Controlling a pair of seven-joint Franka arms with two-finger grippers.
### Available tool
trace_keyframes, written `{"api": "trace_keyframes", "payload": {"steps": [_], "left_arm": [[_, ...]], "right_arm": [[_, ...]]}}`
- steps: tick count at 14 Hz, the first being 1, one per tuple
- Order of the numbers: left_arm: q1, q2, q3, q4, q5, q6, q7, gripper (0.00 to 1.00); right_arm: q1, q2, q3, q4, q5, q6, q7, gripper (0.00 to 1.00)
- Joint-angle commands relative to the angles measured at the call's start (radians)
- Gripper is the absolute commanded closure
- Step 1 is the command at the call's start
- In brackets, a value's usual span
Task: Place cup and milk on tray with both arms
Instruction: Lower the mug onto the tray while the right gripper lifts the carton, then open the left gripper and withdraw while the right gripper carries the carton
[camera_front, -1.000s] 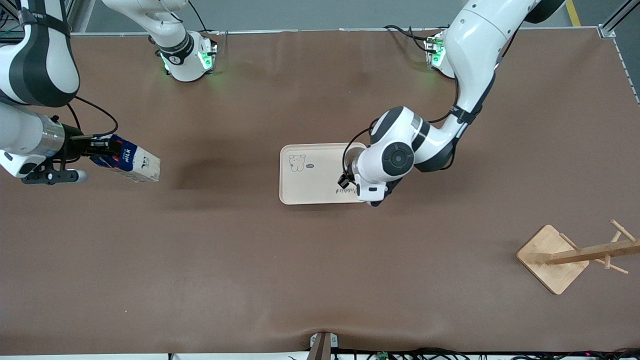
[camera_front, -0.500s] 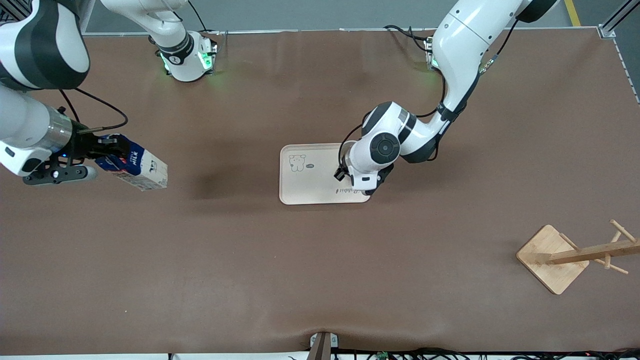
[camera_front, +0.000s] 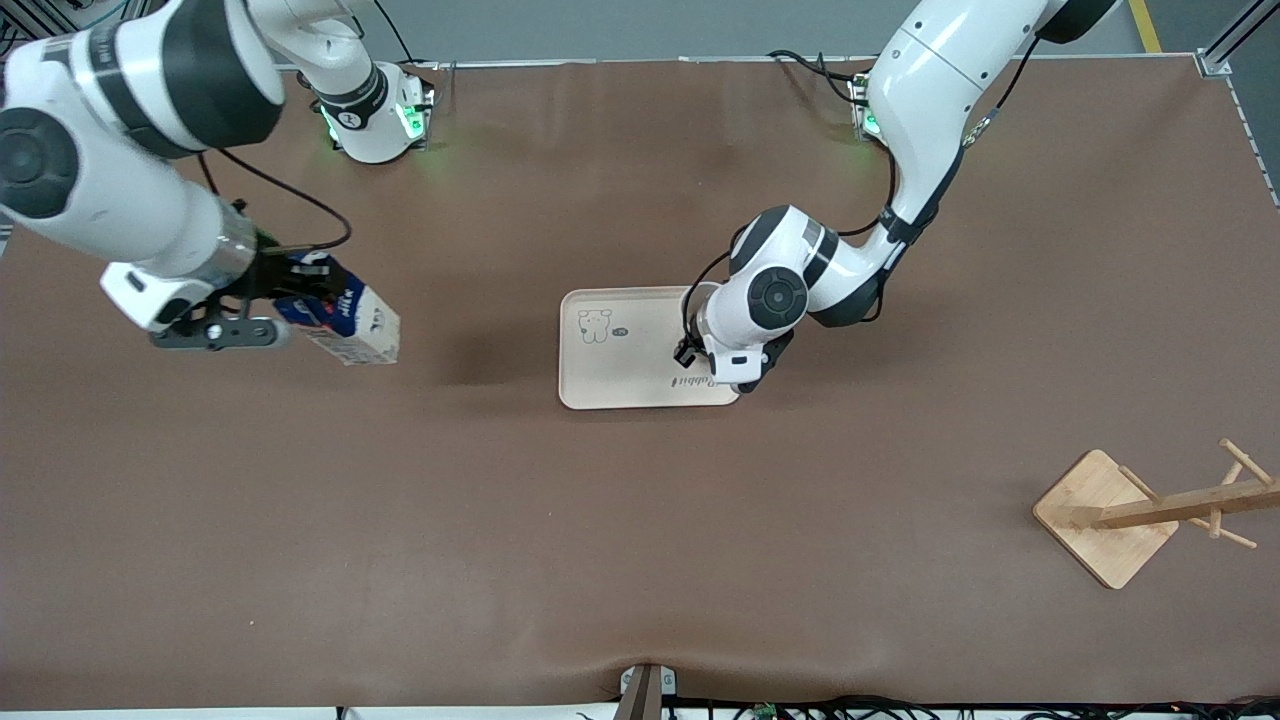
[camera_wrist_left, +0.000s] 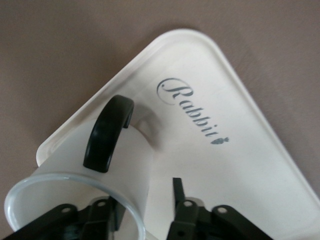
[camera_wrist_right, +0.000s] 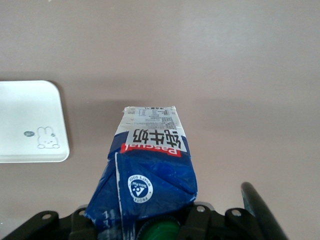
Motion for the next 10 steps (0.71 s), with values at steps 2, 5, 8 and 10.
{"api": "trace_keyframes", "payload": {"steps": [2,5,8,10], "left_arm": [[0.003,-0.113,0.03,0.057,0.123,-0.158,-0.021,0.0],[0.065,-0.142,0.029,0.163,0.208,-0.327,0.005,0.0],[0.148,-0.156,0.029,0.271,0.209,-0.451,0.138,0.0],[0.22,-0.171,0.029,0.32,0.209,-0.502,0.246,0.0]], "right_arm": [[0.091,0.051,-0.008,0.033,0.01,-0.017,0.029,1.0],[0.18,0.096,-0.01,0.037,0.071,0.005,0.195,1.0],[0.281,0.171,-0.01,0.1,0.07,0.045,0.295,1.0],[0.338,0.234,-0.01,0.131,0.064,0.052,0.384,1.0]]}}
